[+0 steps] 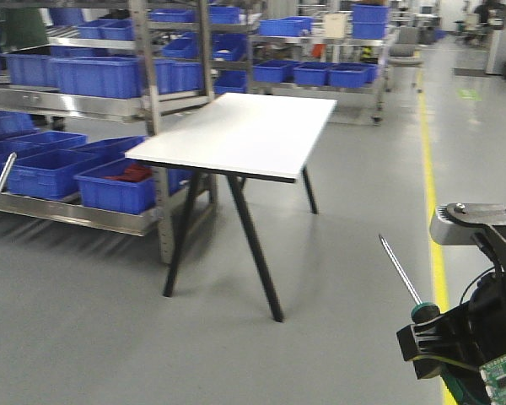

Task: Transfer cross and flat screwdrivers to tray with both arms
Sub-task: 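Hold both screwdrivers while the base turns away from the table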

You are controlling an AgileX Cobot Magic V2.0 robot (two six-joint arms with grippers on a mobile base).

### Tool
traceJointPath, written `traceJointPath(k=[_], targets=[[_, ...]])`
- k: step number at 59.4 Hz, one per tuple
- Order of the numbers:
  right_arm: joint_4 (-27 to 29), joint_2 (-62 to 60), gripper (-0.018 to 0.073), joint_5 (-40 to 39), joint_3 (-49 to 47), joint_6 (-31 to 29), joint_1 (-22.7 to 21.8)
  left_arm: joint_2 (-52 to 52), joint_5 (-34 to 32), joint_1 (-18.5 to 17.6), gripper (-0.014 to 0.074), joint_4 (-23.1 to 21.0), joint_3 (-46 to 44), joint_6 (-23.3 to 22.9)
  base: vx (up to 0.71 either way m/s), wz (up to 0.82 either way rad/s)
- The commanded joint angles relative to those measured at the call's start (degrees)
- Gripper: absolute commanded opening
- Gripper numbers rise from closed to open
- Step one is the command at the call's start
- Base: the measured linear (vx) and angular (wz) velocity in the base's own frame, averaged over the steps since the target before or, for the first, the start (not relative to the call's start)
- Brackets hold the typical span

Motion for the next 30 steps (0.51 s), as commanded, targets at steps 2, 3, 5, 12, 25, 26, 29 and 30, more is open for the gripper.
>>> traceJointPath(k=[2, 3, 5, 12, 25, 26, 29, 30], targets=[[-0.3, -1.5, -0.0009, -3.3, -2.2, -0.6, -0.3, -1.1, -3.7, -0.4, -0.0001, -1.2, -1.8, -0.4, 0.59, 0.47], [-0.3, -1.5, -0.0009, -3.3, -2.2, -0.6, -0.3, -1.1, -3.7, -0.4, -0.0001, -1.2, -1.8, -0.4, 0.59, 0.48], [-0.3, -1.5, -0.0009, -3.3, -2.2, -0.6, -0.3, -1.1, -3.7, -0.4, -0.0001, -1.2, -1.8, -0.4, 0.59, 0.49], [-0.3, -1.5, -0.0009, -3.3, -2.2, -0.6, -0.3, -1.1, -3.7, -0.4, -0.0001, -1.2, -1.8, -0.4, 0.58, 0.5], [-0.2, -1.5, -0.0009, -3.2, -2.2, -0.6, -0.3, -1.1, -3.7, -0.4, -0.0001, -1.2, -1.8, -0.4, 0.57, 0.54], [-0.2, -1.5, -0.0009, -3.2, -2.2, -0.6, -0.3, -1.1, -3.7, -0.4, -0.0001, -1.2, -1.8, -0.4, 0.57, 0.61], [-0.3, -1.5, -0.0009, -3.1, -2.2, -0.6, -0.3, -1.2, -3.7, -0.4, -0.0001, -1.2, -1.8, -0.4, 0.57, 0.65], [-0.3, -1.5, -0.0009, -3.1, -2.2, -0.6, -0.3, -1.2, -3.7, -0.4, -0.0001, -1.2, -1.8, -0.4, 0.57, 0.67]])
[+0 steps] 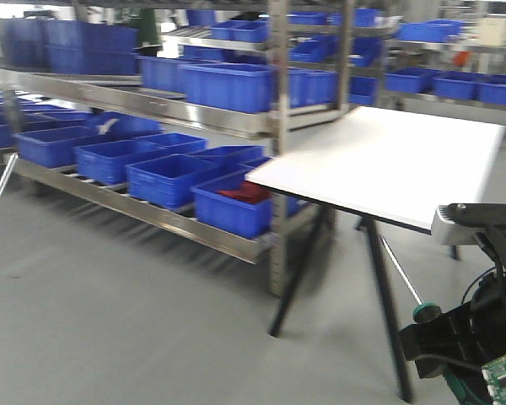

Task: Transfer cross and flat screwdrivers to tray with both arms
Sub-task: 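Hold both screwdrivers while the base turns away from the table, then hold both screwdrivers while driving along the blue bin shelves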

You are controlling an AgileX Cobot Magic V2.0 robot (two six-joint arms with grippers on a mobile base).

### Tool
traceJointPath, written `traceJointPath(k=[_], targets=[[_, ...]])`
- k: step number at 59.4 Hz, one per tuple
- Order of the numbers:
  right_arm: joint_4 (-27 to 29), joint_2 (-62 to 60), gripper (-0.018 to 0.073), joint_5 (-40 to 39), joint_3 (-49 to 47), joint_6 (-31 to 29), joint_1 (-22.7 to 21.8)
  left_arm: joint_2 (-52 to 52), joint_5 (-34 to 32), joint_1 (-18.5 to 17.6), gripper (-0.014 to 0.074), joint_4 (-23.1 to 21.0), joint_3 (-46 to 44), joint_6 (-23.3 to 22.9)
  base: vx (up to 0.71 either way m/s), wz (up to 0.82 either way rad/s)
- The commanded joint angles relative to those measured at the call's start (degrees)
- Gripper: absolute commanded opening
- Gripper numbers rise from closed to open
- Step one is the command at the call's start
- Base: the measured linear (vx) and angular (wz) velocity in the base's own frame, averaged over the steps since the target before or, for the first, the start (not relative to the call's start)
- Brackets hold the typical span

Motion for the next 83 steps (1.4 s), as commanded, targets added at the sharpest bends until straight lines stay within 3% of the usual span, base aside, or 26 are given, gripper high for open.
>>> traceJointPath(k=[1, 45, 83], targets=[[0.0, -1.5, -0.0009, -3.1, -2.1, -0.6, -0.3, -1.1, -3.7, -0.4, -0.0001, -1.2, -1.8, -0.4, 0.57, 0.69], [-0.3, -1.5, -0.0009, -2.0, -2.1, -0.6, -0.3, -1.2, -3.7, -0.4, -0.0001, -1.4, -1.8, -0.4, 0.6, 0.75], [-0.2, -1.5, -0.0009, -2.0, -2.1, -0.6, -0.3, -1.2, -3.7, -0.4, -0.0001, -1.5, -1.8, -0.4, 0.62, 0.45]])
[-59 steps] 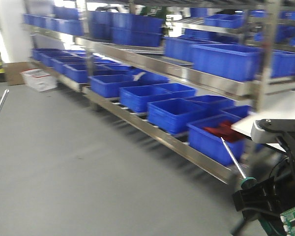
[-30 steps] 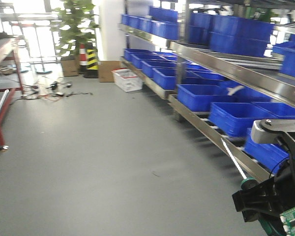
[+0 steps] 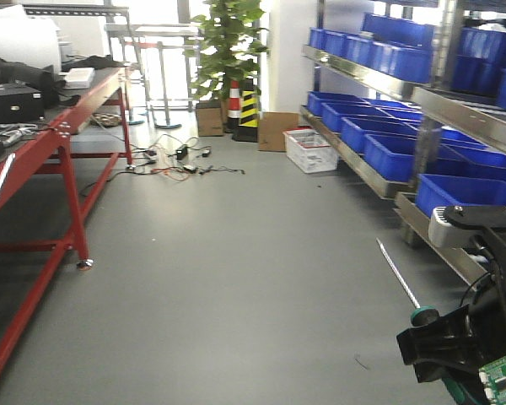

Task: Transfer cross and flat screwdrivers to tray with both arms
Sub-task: 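Hold both screwdrivers while driving along the blue bin shelves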

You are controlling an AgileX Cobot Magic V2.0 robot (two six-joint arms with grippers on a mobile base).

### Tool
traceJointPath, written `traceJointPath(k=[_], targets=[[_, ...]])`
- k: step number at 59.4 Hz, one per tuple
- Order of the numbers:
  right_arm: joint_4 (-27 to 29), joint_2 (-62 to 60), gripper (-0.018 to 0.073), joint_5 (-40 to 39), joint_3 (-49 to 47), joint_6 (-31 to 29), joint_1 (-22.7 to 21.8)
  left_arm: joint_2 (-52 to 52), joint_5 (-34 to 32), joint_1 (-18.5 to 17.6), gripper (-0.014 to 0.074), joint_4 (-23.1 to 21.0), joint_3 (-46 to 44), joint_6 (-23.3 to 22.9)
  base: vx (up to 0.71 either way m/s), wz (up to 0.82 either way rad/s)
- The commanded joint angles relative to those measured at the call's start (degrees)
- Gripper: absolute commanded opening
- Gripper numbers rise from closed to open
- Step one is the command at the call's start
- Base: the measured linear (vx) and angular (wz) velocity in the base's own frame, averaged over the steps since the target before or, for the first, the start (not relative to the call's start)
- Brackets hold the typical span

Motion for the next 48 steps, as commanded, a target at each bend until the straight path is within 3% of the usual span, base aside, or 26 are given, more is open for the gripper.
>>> traceJointPath(k=[1, 27, 48], targets=[[-0.4, -1.5, -0.0009, -2.7, -2.0, -0.6, -0.3, -1.2, -3.7, -0.4, -0.0001, -1.4, -1.8, -0.3, 0.63, 0.32], [-0.4, -1.5, -0.0009, -2.7, -2.0, -0.6, -0.3, -1.2, -3.7, -0.4, 0.0, -1.4, -1.8, -0.3, 0.63, 0.19], [-0.4, -1.5, -0.0009, -2.8, -2.0, -0.6, -0.3, -1.1, -3.7, -0.4, -0.0001, -1.4, -1.8, -0.3, 0.62, -0.33]])
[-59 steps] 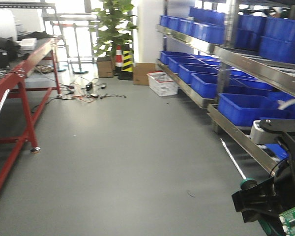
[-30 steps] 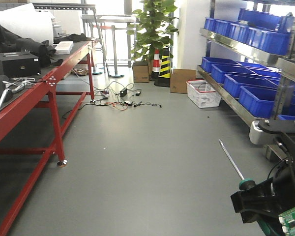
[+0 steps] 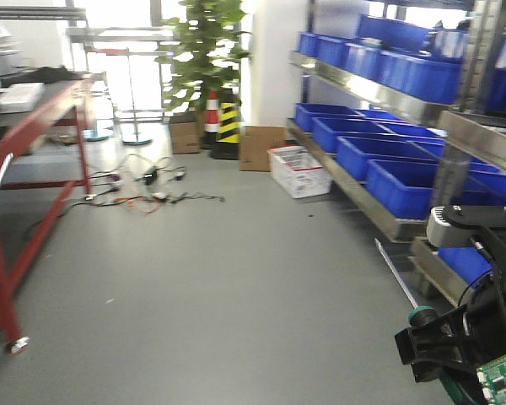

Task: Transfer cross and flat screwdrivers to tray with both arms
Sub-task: 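Hold both screwdrivers while driving along the blue bin shelves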

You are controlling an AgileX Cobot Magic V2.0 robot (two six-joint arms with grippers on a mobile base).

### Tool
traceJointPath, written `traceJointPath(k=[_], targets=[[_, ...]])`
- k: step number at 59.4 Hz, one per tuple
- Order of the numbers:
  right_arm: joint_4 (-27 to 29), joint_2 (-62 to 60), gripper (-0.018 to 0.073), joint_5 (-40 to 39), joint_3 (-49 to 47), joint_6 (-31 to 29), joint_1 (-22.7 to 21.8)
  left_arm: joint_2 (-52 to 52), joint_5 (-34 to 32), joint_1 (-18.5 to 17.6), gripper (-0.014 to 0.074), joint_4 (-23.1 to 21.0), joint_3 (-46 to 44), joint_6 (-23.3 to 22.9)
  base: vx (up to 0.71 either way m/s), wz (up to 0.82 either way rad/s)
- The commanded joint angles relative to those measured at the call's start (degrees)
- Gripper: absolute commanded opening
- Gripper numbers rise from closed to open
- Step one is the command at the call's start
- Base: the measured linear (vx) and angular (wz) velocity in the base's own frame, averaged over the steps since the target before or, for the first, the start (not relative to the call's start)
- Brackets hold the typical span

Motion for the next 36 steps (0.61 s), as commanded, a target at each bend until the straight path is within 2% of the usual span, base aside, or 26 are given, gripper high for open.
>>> traceJointPath(k=[1, 36], targets=[[-0.5, -1.5, -0.0009, -2.6, -2.0, -0.6, -0.3, -1.1, -3.8, -0.4, -0.0001, -1.7, -1.8, -0.3, 0.57, -0.58], [-0.5, -1.5, -0.0009, -2.6, -2.0, -0.6, -0.3, -1.1, -3.8, -0.4, -0.0001, -1.6, -1.8, -0.3, 0.46, -0.74]])
